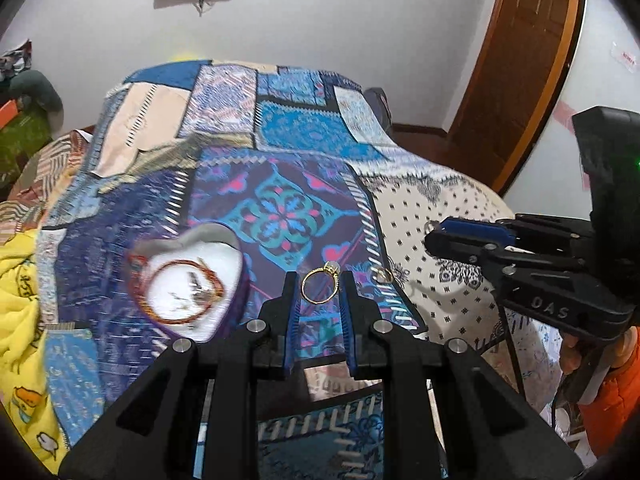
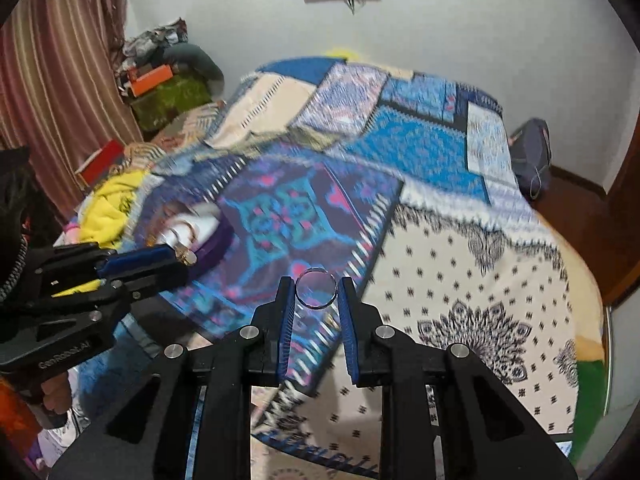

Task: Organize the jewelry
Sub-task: 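Grasp a gold ring with the left tool while the right tool grasps a silver ring, then lower both rings into the heart tin and open both tools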

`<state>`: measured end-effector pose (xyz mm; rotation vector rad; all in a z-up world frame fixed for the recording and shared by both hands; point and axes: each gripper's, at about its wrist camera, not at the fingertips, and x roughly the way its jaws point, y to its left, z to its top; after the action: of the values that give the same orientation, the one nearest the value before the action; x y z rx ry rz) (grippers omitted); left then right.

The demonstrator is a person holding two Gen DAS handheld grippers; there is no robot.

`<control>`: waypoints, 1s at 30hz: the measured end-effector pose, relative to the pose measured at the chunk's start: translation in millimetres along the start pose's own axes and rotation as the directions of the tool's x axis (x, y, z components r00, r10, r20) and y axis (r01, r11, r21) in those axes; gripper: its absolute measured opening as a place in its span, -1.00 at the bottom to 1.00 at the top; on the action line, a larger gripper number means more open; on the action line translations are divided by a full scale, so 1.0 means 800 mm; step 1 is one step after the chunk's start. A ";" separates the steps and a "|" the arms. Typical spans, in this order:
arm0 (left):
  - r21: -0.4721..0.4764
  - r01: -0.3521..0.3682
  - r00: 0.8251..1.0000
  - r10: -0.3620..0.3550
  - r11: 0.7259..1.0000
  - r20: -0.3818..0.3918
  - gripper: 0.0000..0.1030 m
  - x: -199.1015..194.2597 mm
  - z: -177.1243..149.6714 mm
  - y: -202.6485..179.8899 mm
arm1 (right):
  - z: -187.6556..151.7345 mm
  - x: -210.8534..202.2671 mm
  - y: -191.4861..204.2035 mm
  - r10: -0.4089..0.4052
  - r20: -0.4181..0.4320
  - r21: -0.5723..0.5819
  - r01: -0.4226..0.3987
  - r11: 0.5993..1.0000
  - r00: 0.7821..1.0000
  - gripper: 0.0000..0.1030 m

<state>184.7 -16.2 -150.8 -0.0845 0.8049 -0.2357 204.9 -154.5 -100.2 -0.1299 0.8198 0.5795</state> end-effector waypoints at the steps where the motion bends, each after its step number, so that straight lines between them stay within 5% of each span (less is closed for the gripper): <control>1: -0.002 -0.007 1.000 0.007 1.000 0.010 -0.65 -0.006 0.002 0.003 | 0.005 -0.003 0.005 0.004 0.011 -0.003 -0.004 1.000 1.000 -0.62; 17: -0.047 -0.082 0.983 0.088 0.996 0.160 -0.65 -0.087 0.021 0.061 | 0.053 -0.005 0.075 0.086 0.098 -0.051 -0.081 0.995 0.991 -0.62; 30: -0.122 -0.097 0.981 0.116 0.988 0.154 -0.65 -0.083 0.015 0.130 | 0.061 0.050 0.114 0.118 0.024 -0.088 -0.116 0.989 0.993 -0.62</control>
<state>167.4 100.6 -113.1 -0.1655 0.6595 -0.0797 209.1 -44.4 -85.7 -0.1526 0.7780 0.7266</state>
